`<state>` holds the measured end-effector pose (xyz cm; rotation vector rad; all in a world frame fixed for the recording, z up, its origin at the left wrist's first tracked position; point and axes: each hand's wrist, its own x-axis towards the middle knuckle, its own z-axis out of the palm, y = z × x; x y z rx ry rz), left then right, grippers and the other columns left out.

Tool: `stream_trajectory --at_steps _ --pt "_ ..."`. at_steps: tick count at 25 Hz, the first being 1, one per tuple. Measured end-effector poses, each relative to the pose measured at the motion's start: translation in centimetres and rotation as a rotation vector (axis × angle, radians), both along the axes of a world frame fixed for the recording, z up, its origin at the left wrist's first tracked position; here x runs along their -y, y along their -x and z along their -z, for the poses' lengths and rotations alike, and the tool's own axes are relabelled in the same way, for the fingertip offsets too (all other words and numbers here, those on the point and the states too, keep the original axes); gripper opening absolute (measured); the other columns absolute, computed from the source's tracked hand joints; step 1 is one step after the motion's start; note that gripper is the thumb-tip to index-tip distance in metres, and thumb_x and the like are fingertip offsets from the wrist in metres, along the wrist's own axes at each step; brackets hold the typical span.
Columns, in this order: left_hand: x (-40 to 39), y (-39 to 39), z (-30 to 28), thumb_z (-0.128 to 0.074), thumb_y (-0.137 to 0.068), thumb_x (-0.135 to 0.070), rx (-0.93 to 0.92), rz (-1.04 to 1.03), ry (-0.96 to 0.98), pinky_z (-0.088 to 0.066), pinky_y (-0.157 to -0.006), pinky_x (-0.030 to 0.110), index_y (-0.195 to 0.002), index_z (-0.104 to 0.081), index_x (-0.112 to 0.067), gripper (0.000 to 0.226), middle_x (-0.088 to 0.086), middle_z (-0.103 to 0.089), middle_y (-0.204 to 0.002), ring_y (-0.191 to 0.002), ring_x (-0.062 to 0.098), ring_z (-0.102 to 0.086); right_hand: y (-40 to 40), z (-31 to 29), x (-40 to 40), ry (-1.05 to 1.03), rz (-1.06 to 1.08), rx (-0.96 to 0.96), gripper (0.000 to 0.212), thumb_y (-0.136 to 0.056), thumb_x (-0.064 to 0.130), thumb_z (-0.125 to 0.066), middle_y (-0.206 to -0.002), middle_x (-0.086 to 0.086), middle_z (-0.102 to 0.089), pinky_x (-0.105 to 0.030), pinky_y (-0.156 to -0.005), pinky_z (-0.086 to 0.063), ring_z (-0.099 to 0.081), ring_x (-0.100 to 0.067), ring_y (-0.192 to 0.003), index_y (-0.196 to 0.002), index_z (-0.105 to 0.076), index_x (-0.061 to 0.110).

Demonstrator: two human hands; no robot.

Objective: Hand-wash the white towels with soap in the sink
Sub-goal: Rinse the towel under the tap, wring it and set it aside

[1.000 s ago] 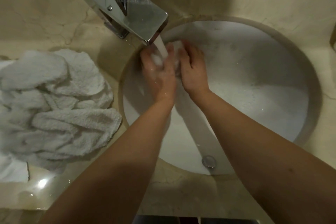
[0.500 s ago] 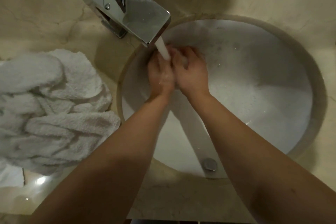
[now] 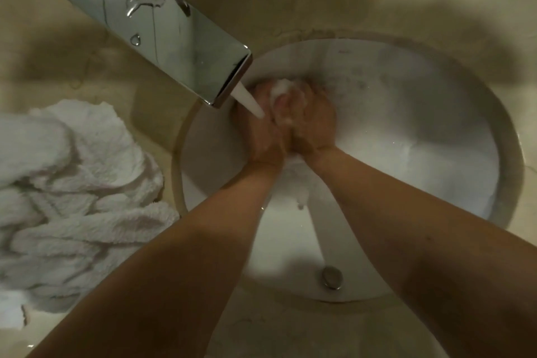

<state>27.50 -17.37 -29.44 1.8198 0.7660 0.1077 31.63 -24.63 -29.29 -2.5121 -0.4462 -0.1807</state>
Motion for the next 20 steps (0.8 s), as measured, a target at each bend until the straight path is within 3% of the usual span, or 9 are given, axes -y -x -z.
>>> stream_trajectory --at_steps 4,5,8,9,11,12,16,18,20 --pt "1.3 -1.1 -0.8 -0.048 -0.093 -0.024 0.188 -0.139 -0.273 -0.054 -0.082 0.042 -0.099 -0.067 0.002 0.033 0.027 -0.068 -0.094 -0.089 0.037 -0.067 -1.6 0.3 0.3 -0.084 -0.053 -0.068 0.039 -0.089 0.021 -0.044 -0.055 -0.018 -0.061 -0.029 -0.049 -0.04 -0.058 -0.03 -0.046 -0.062 -0.062 0.0" --pt "1.6 -1.3 -0.9 -0.049 -0.091 -0.024 0.157 -0.129 -0.162 -0.055 -0.086 0.048 -0.1 -0.066 0.004 0.034 0.029 -0.067 -0.095 -0.09 0.04 -0.068 -2.0 0.5 0.5 -0.085 -0.061 -0.114 0.039 -0.09 0.02 -0.045 -0.055 -0.018 -0.061 -0.029 -0.048 -0.037 -0.057 -0.03 -0.045 -0.061 -0.062 0.0" --pt "1.7 -1.8 -1.3 -0.058 -0.09 -0.04 0.02 -0.245 0.05 -0.046 -0.099 0.04 -0.103 -0.065 -0.001 0.042 0.012 -0.064 -0.097 -0.096 0.008 -0.061 -2.5 0.4 0.5 -0.102 -0.041 -0.278 0.039 -0.095 0.017 -0.049 -0.064 -0.022 -0.065 -0.028 -0.053 -0.038 -0.061 -0.034 -0.053 -0.066 -0.065 -0.004" --pt "1.4 -2.0 -1.7 -0.056 -0.094 -0.036 -0.033 -0.245 -0.008 -0.045 -0.099 0.041 -0.103 -0.068 -0.003 0.037 0.009 -0.066 -0.098 -0.095 0.005 -0.062 -2.3 0.2 0.4 -0.116 -0.041 -0.276 0.043 -0.096 0.02 -0.045 -0.065 -0.023 -0.065 -0.028 -0.055 -0.04 -0.062 -0.035 -0.055 -0.067 -0.065 -0.005" --pt "1.0 -1.5 -0.5 -0.045 -0.1 -0.029 0.061 -0.058 -0.445 -0.045 -0.095 0.047 -0.102 -0.073 -0.004 0.036 0.015 -0.07 -0.1 -0.096 0.025 -0.066 -1.9 -0.3 0.2 -0.14 -0.047 -0.241 0.052 -0.094 0.03 -0.036 -0.068 -0.023 -0.066 -0.031 -0.057 -0.043 -0.063 -0.036 -0.059 -0.07 -0.066 -0.005" --pt "0.7 -1.6 -0.4 -0.041 -0.102 -0.033 0.093 -0.022 -0.509 -0.047 -0.09 0.047 -0.101 -0.072 -0.005 0.042 0.016 -0.07 -0.099 -0.094 0.03 -0.065 -1.7 -0.7 0.1 -0.158 -0.021 -0.294 0.056 -0.092 0.038 -0.032 -0.076 -0.023 -0.067 -0.032 -0.061 -0.043 -0.063 -0.036 -0.067 -0.077 -0.067 -0.003" --pt "1.4 -0.1 -2.8 -0.065 -0.08 -0.061 -0.07 -0.313 -0.258 -0.045 -0.099 0.042 -0.118 -0.062 -0.007 0.066 0.011 -0.064 -0.116 -0.111 0.03 -0.058 -0.1 -1.9 0.5 -0.169 0.317 -0.626 0.057 -0.091 0.058 -0.041 -0.123 -0.012 -0.057 -0.028 -0.081 -0.04 -0.058 -0.026 -0.103 -0.122 -0.054 0.011" --pt "2.1 0.5 -3.9 -0.068 -0.06 -0.077 -0.16 -0.507 -0.158 -0.048 -0.096 0.038 -0.114 -0.063 -0.008 0.088 0.007 -0.066 -0.113 -0.108 0.025 -0.061 0.9 -2.9 0.4 -0.2 0.426 -0.71 0.057 -0.091 0.06 -0.05 -0.129 -0.009 -0.054 -0.03 -0.088 -0.042 -0.056 -0.025 -0.112 -0.128 -0.049 0.016" --pt "1.6 0.0 -3.9 -0.062 -0.058 -0.083 -0.217 -0.582 0.018 -0.052 -0.093 0.035 -0.109 -0.069 -0.008 0.091 0.006 -0.07 -0.108 -0.102 0.021 -0.066 1.2 -3.6 0.1 -0.309 0.464 -0.783 0.053 -0.091 0.056 -0.054 -0.125 -0.007 -0.056 -0.031 -0.087 -0.043 -0.057 -0.025 -0.111 -0.126 -0.051 0.016"
